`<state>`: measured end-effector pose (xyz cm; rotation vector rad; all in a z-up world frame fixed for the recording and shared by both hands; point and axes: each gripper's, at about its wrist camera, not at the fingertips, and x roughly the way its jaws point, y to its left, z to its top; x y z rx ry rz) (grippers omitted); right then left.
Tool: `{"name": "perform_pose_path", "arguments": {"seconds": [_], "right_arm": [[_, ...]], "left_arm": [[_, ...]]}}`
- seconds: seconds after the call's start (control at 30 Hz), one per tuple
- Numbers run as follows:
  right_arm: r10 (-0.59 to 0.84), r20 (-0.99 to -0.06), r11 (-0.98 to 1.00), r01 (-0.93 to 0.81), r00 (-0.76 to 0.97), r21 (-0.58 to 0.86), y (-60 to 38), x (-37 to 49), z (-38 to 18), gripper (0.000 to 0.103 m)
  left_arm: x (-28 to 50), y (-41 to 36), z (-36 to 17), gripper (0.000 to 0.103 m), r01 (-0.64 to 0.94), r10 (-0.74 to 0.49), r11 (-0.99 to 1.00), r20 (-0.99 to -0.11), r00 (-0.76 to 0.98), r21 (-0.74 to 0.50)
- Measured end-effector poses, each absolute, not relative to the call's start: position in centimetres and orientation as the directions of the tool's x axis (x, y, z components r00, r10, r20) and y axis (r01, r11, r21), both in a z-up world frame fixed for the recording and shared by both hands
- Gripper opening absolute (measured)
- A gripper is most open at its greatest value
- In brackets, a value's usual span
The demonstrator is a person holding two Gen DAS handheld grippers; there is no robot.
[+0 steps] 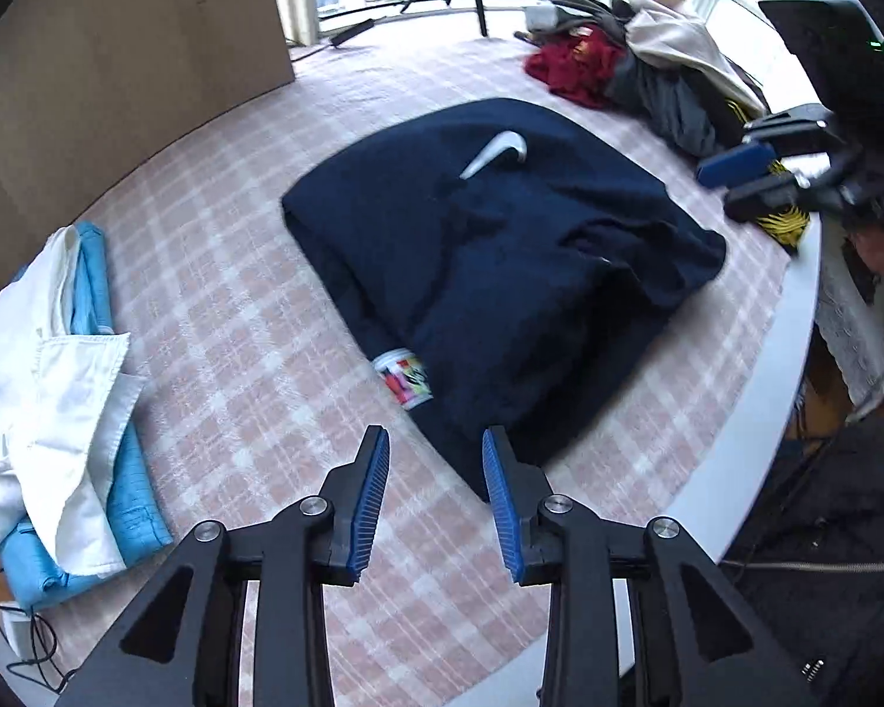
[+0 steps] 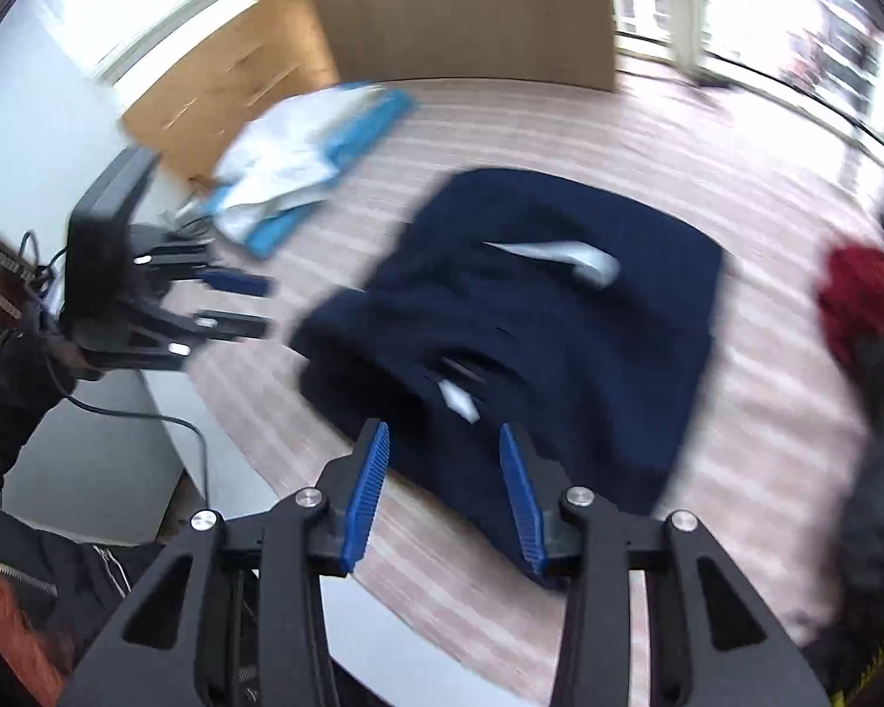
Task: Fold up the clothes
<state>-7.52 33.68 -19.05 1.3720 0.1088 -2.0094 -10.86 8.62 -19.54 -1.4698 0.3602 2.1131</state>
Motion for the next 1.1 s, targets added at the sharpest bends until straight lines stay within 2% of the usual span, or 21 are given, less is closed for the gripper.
{"name": "perform_pose_path", "arguments": {"seconds": [0.17, 0.2, 0.23, 0.27, 0.37, 0.43, 0.47, 0.5, 0.63, 0.8, 0.93, 1.03, 1.1], "right_arm": [[-0.452, -0.879, -0.723, 0.640, -0.153, 0.261, 26.4, -9.5, -22.8, 0.041], [-0.448, -0.881, -0.723, 0.641, -0.149, 0.259, 25.9, -9.6, -23.4, 0.034], [-0.478, -0.870, -0.704, 0.646, -0.122, 0.296, 26.1, -9.2, -23.4, 0.014], [-0.507, -0.857, -0.684, 0.650, -0.094, 0.333, 26.3, -8.9, -23.5, 0.011], [-0.495, -0.869, -0.633, 0.690, -0.012, 0.351, 26.7, -6.3, -24.0, 0.014], [-0.459, -0.888, -0.613, 0.713, 0.029, 0.340, 27.1, -4.6, -24.5, 0.032], [-0.427, -0.904, -0.644, 0.697, 0.016, 0.316, 27.5, -4.6, -24.8, 0.035], [-0.409, -0.912, -0.672, 0.674, 0.008, 0.307, 28.0, -4.7, -25.0, 0.035], [-0.495, -0.869, -0.741, 0.537, -0.030, 0.404, 31.9, -6.5, -23.3, 0.035], [-0.510, -0.846, -0.800, 0.445, -0.155, 0.402, 37.1, -8.2, -20.7, 0.037], [-0.551, -0.819, -0.772, 0.471, -0.162, 0.426, 35.0, -11.0, -19.2, 0.037], [-0.528, -0.841, -0.771, 0.482, -0.116, 0.417, 30.2, -14.1, -20.5, 0.037], [-0.483, -0.872, -0.780, 0.491, -0.077, 0.389, 27.1, -15.6, -22.3, 0.037]], "left_arm": [[-9.8, 8.1, -19.5, 0.032, -0.548, 0.278, -0.832, -0.922, -0.271, -0.089], [-9.5, 8.0, -19.4, 0.032, -0.543, 0.282, -0.834, -0.920, -0.274, -0.094], [-9.2, 7.9, -19.5, 0.032, -0.537, 0.287, -0.837, -0.917, -0.276, -0.100], [-9.0, 7.7, -19.5, 0.032, -0.531, 0.291, -0.841, -0.915, -0.279, -0.106], [-8.4, 7.7, -19.9, 0.032, -0.532, 0.315, -0.838, -0.907, -0.280, -0.127], [-8.3, 8.5, -20.7, 0.032, -0.550, 0.327, -0.824, -0.906, -0.268, -0.135], [-8.3, 9.0, -21.1, 0.032, -0.560, 0.332, -0.817, -0.907, -0.260, -0.138], [-8.4, 9.5, -21.5, 0.032, -0.570, 0.334, -0.810, -0.908, -0.254, -0.138], [-9.1, 10.1, -22.7, 0.032, -0.585, 0.343, -0.798, -0.908, -0.240, -0.147], [-10.4, 9.7, -23.6, 0.031, -0.561, 0.377, -0.801, -0.903, -0.205, -0.207], [-10.5, 9.8, -23.9, 0.031, -0.558, 0.406, -0.790, -0.899, -0.167, -0.254], [-10.2, 10.1, -24.2, 0.026, -0.558, 0.406, -0.788, -0.901, -0.154, -0.260], [-9.9, 10.3, -24.3, 0.017, -0.559, 0.401, -0.788, -0.903, -0.153, -0.256]]}}
